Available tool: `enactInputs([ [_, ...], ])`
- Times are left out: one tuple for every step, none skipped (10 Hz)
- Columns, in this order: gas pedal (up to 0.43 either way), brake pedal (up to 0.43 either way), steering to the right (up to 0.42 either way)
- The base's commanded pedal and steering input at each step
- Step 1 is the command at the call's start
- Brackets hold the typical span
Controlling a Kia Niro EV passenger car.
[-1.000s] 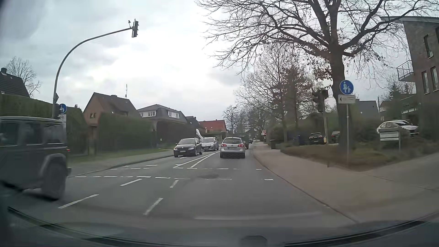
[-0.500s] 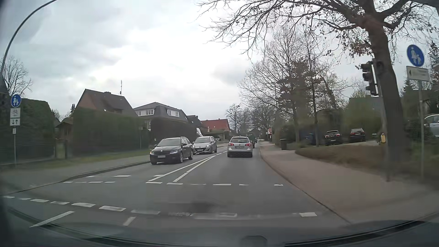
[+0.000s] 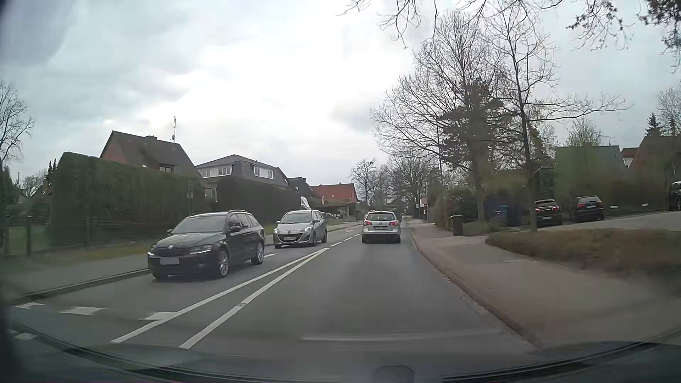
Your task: Follow the waypoints while adhering to traffic rules and regulations
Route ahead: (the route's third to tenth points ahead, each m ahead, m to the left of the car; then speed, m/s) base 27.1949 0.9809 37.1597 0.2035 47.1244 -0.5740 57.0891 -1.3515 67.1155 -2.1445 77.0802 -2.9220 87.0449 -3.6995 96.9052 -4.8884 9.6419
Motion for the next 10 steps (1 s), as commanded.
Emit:
enactInputs([
  [0.197, 0.000, 0.010],
  [0.197, 0.000, 0.014],
  [0.197, 0.000, 0.018],
  [0.197, 0.000, 0.021],
  [0.197, 0.000, 0.022],
  [0.197, 0.000, 0.021],
  [0.197, 0.000, 0.022],
  [0.197, 0.000, 0.023],
  [0.197, 0.000, 0.023],
  [0.197, 0.000, 0.022],
])
